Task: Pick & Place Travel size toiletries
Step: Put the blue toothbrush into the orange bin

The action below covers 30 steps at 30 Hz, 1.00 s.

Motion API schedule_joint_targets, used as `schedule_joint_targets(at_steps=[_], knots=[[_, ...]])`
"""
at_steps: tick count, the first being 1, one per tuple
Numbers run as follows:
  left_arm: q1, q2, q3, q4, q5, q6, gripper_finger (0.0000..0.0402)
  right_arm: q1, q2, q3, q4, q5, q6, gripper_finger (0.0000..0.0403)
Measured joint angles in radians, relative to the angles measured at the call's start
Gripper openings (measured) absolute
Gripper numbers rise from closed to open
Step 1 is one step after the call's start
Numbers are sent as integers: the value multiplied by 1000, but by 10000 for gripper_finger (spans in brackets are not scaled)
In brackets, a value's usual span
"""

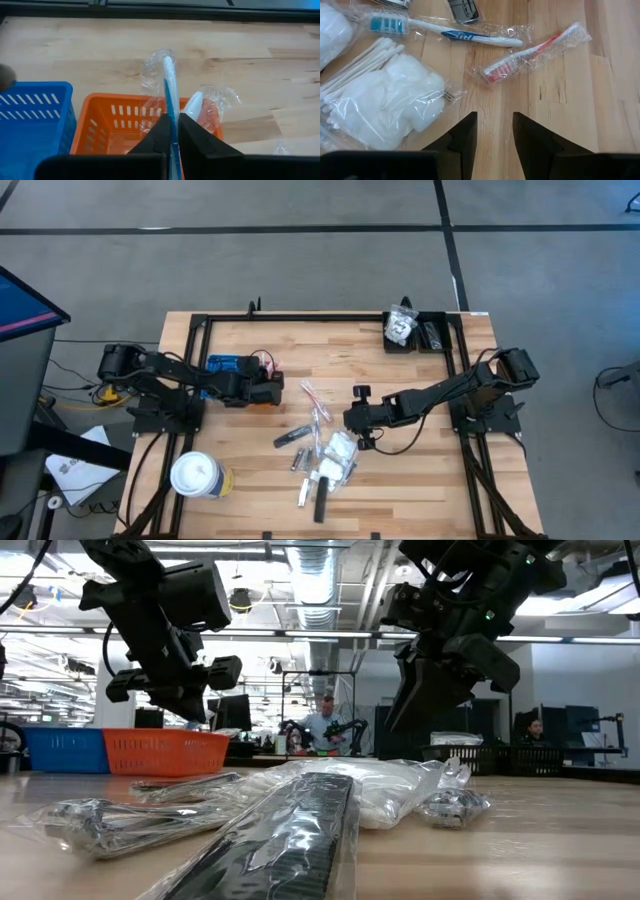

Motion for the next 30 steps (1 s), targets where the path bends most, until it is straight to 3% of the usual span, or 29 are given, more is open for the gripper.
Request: schedule_joint_targets(at_steps=[6, 16, 20, 25, 30], knots=[[8, 0, 0, -15, 41, 3, 37, 0, 0, 0, 0, -1, 0, 118], [8, 0, 0, -51, 34, 12, 154, 0, 0, 0, 0, -1, 0, 118], [5, -24, 1, -56, -12, 54, 179, 0, 0, 0, 0, -1, 1, 118], [-1, -102, 1, -57, -54, 119, 155, 0, 0, 0, 1, -1, 6, 118], [7, -140, 2, -54, 33, 207, 46, 0, 0, 0, 22, -1, 0, 118]])
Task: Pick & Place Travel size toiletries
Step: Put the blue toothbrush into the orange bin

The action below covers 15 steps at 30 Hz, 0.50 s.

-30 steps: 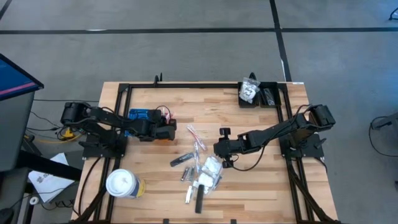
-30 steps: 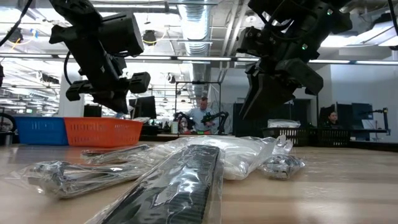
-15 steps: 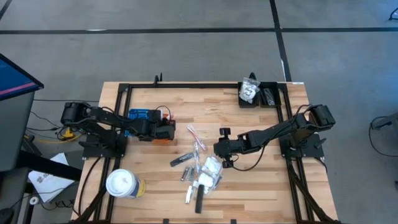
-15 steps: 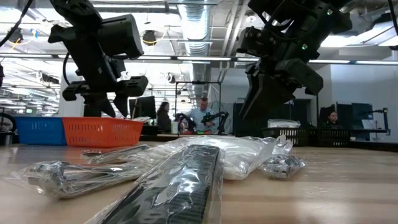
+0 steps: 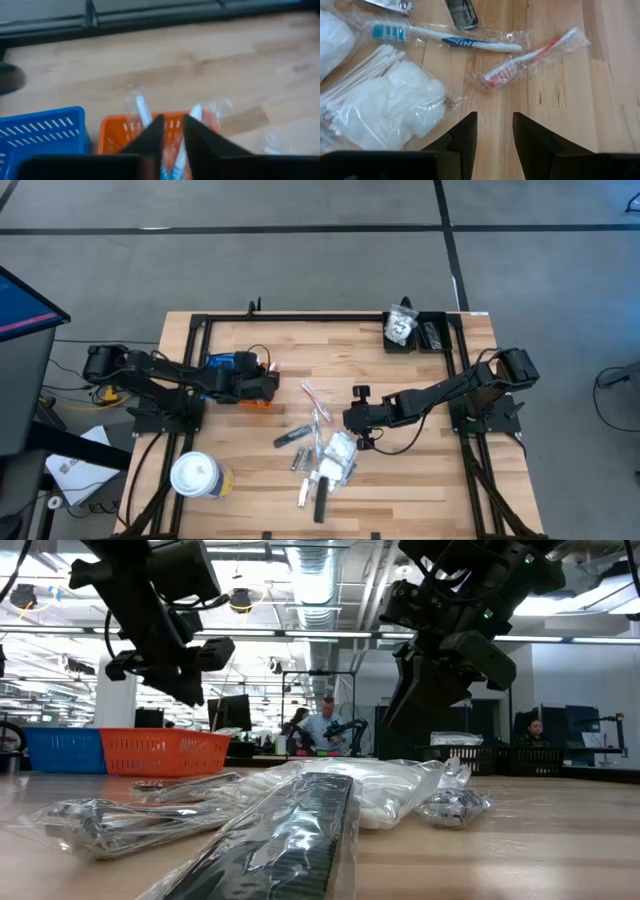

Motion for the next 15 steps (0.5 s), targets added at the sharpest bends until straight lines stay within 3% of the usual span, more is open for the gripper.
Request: schedule_joint_targets(at_steps=[2, 5, 15], knots=[[11, 6, 0, 10, 39, 34, 14, 0, 0, 0, 9, 0, -3, 118], [41, 22, 0, 31, 99, 98, 4, 0, 0, 0, 10, 0, -2, 118], [155, 42, 0, 62, 185, 217, 0, 0, 0, 0, 15, 0, 0, 118]])
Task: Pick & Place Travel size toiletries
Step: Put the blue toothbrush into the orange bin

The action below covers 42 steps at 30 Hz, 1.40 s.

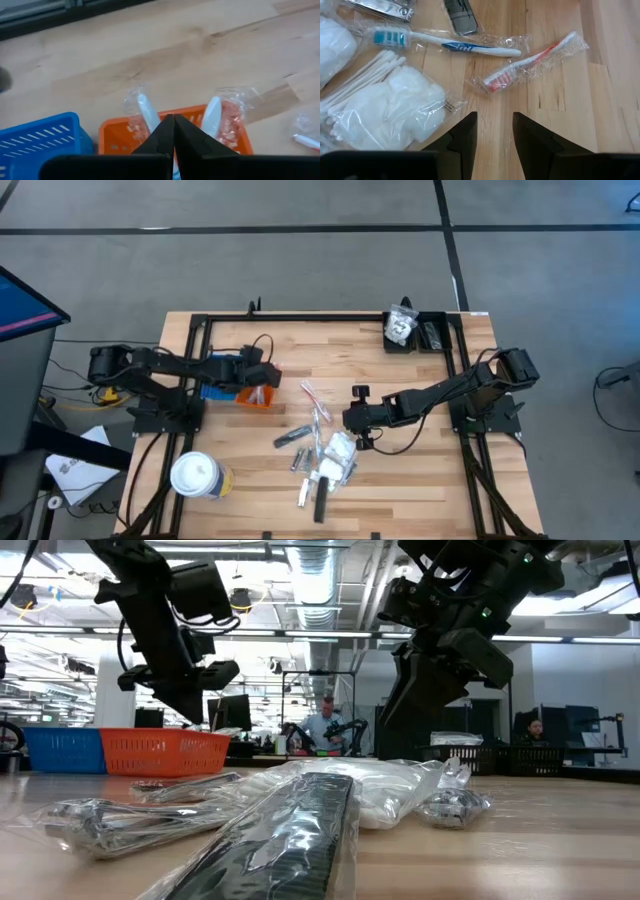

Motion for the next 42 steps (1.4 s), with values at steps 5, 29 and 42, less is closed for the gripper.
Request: schedule_joint_targets(at_steps=[5, 29, 42], knots=[[23, 0, 0, 5, 42, 27, 0, -6, 0, 0, 0, 0, -1, 118], [37, 0, 0, 4, 106, 43, 0, -7, 0, 0, 2, 0, -2, 118], [37, 0, 0, -69, 109, 19, 0, -7, 0, 0, 1, 0, -2, 118]])
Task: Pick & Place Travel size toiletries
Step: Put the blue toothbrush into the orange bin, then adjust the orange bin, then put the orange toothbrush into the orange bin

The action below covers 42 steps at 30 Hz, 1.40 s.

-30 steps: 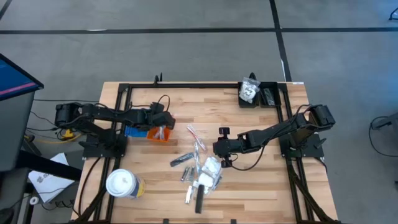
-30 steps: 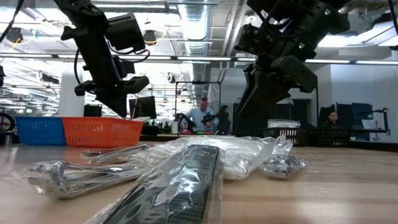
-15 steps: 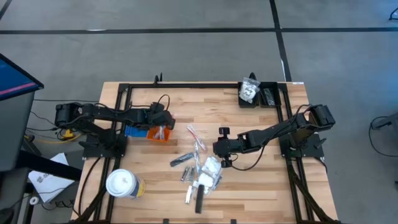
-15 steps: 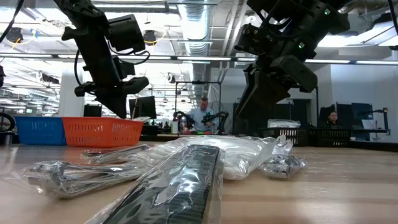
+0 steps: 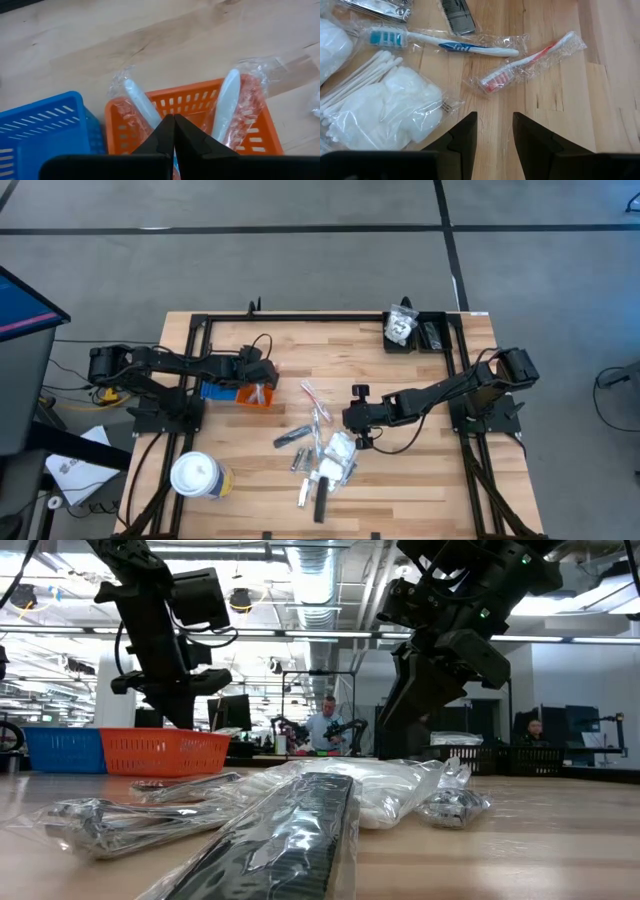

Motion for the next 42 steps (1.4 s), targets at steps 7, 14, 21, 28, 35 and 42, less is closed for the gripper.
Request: schedule_joint_targets(at_steps=[7, 14, 21, 28, 35, 42], knots=[[-18, 0, 13, -4, -50, -10, 0, 0, 0, 0, 0, 0, 0, 118], [-89, 1, 95, 195, -33, 219, 0, -4, 0, 0, 11, 0, -12, 118], [-85, 179, 170, 226, 123, 286, 0, -13, 0, 0, 13, 0, -11, 118], [-83, 379, 296, 86, 123, 296, 0, -13, 0, 0, 9, 0, -9, 118], [-68, 374, 335, -17, 73, 259, 0, -16, 0, -11, 16, 0, -8, 118], [-53, 330, 334, -74, 64, 242, 0, -19, 0, -31, 32, 0, -8, 118]])
